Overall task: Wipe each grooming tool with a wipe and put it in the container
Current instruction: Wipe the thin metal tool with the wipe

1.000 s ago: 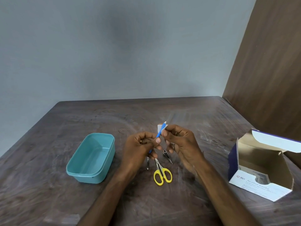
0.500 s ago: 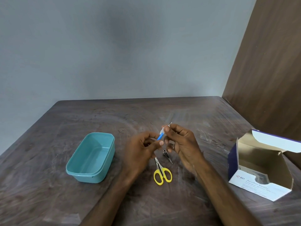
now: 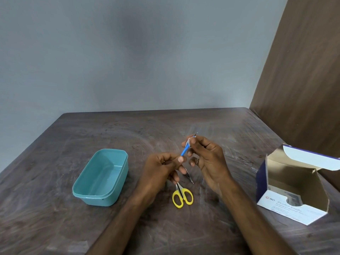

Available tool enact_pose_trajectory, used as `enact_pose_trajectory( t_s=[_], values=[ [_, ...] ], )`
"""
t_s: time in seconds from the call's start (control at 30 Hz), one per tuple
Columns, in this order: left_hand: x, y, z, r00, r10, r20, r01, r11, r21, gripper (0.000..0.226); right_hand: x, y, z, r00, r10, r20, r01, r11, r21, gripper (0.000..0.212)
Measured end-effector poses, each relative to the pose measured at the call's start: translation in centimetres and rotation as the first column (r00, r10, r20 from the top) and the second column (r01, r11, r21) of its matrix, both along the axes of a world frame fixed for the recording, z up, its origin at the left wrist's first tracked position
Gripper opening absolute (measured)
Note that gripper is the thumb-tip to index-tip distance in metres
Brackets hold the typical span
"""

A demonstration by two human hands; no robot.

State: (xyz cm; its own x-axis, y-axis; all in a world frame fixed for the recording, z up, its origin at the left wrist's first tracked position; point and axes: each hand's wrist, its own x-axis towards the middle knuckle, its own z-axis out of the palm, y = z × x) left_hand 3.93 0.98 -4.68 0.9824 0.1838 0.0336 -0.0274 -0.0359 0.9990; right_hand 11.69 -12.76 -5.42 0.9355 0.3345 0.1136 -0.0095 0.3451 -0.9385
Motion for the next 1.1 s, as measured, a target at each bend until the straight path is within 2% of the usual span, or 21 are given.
enact_pose_trajectory(
  t_s=[0.17, 0.43, 0.57, 0.7, 0.8, 0.9, 1.0, 1.1],
  values=[
    [0.0, 0.0, 0.0, 0.999, 0.046, 0.022, -0.047, 0.999, 0.009, 0.007, 0.0, 0.2, -0.1, 0.999, -0.021, -0.041, 0.021, 1.0, 0.004, 0.027],
    [0.2, -0.2, -0.3, 0.988, 0.132, 0.082, -0.137, 0.989, 0.05, 0.006, -0.6, 0.6, 0.0, 0.998, 0.003, -0.059, -0.005, 1.0, -0.024, 0.022],
    [0.4, -0.3, -0.3, 0.983, 0.169, 0.075, -0.173, 0.984, 0.045, 0.011, -0.9, 0.8, 0.1, 0.998, 0.024, -0.062, -0.026, 0.999, -0.041, 0.024],
    [0.6, -0.2, -0.4, 0.974, 0.222, 0.052, -0.227, 0.968, 0.107, 0.022, -0.7, 0.6, 0.1, 0.998, 0.04, -0.053, -0.043, 0.997, -0.07, 0.026],
    [0.4, 0.3, 0.1, 0.956, 0.284, 0.078, -0.288, 0.957, 0.04, 0.034, -0.7, 0.4, 0.1, 0.988, 0.145, -0.047, -0.149, 0.984, -0.098, 0.028],
    [0.2, 1.2, 0.6, 0.981, 0.183, 0.058, -0.179, 0.981, -0.075, 0.034, -1.1, 0.4, 0.2, 0.954, 0.292, -0.071, -0.3, 0.94, -0.165, 0.022],
    [0.2, 1.7, 0.6, 0.996, 0.082, 0.044, -0.078, 0.993, -0.093, 0.029, -1.3, 0.5, 0.1, 0.915, 0.397, -0.064, -0.401, 0.889, -0.22, 0.013],
    [0.2, 1.7, 0.7, 0.992, 0.115, 0.056, -0.109, 0.989, -0.095, 0.026, -1.3, 0.4, 0.2, 0.902, 0.424, -0.082, -0.431, 0.871, -0.235, 0.015]
  ],
)
